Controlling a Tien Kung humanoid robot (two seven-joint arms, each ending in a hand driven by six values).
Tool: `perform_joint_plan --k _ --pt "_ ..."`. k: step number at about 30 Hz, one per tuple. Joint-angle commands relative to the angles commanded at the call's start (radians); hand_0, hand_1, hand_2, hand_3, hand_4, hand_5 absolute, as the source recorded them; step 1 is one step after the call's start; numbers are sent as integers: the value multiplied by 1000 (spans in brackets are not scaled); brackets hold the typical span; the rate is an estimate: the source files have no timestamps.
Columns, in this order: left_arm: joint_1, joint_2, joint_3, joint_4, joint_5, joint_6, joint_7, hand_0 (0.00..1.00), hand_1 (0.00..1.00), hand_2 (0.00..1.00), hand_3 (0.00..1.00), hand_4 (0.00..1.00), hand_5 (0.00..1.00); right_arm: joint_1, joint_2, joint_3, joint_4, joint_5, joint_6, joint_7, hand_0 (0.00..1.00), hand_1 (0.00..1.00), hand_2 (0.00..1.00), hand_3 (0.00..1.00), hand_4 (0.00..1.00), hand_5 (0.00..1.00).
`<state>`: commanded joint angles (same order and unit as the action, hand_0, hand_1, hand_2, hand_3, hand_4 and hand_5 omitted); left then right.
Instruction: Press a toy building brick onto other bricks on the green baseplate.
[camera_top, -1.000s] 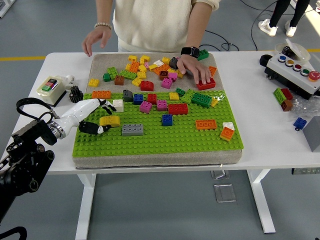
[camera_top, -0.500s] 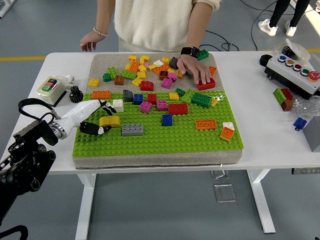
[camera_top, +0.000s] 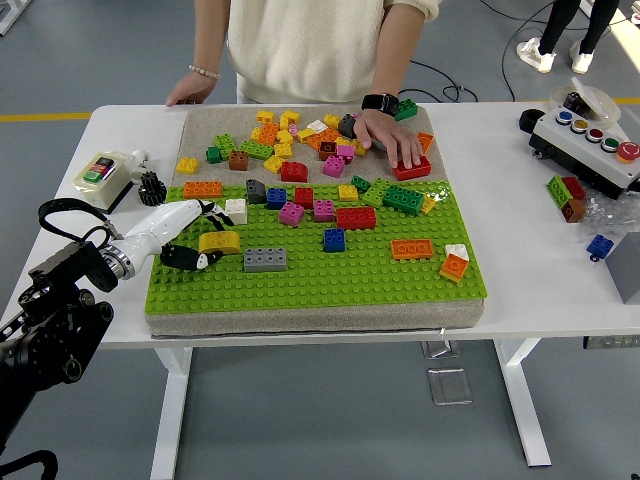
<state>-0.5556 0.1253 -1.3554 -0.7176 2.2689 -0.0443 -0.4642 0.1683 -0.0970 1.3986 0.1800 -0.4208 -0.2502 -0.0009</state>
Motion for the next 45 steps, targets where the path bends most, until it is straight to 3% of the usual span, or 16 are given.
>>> perform_joint_plan --k 3,4,9,10,24,45 --pt "-1 0 0 1 0 2 -2 763 699 584 588 607 2 0 0 0 0 1 0 1 738 654 705 586 910 496" --pt "-1 0 0 2 0 3 -2 745 644 571 550 499 2 0 0 1 0 1 0 1 737 655 705 587 911 497" --pt "0 -1 1 4 0 4 -3 745 644 571 550 499 2 0 0 1 0 1 -1 2 737 655 705 587 911 497" --pt "0 -2 1 4 0 4 -3 690 628 564 544 456 2 0 0 1 0 1 -1 2 738 654 705 587 911 495" --pt "6 2 -7 -29 0 -1 -4 692 621 556 535 501 2 -1 1 -1 0 3 -2 2 738 655 705 588 912 497" --pt "81 15 2 -240 0 -36 14 684 620 560 540 481 2 -7 1 -3 0 1 -3 7 738 655 705 589 913 500"
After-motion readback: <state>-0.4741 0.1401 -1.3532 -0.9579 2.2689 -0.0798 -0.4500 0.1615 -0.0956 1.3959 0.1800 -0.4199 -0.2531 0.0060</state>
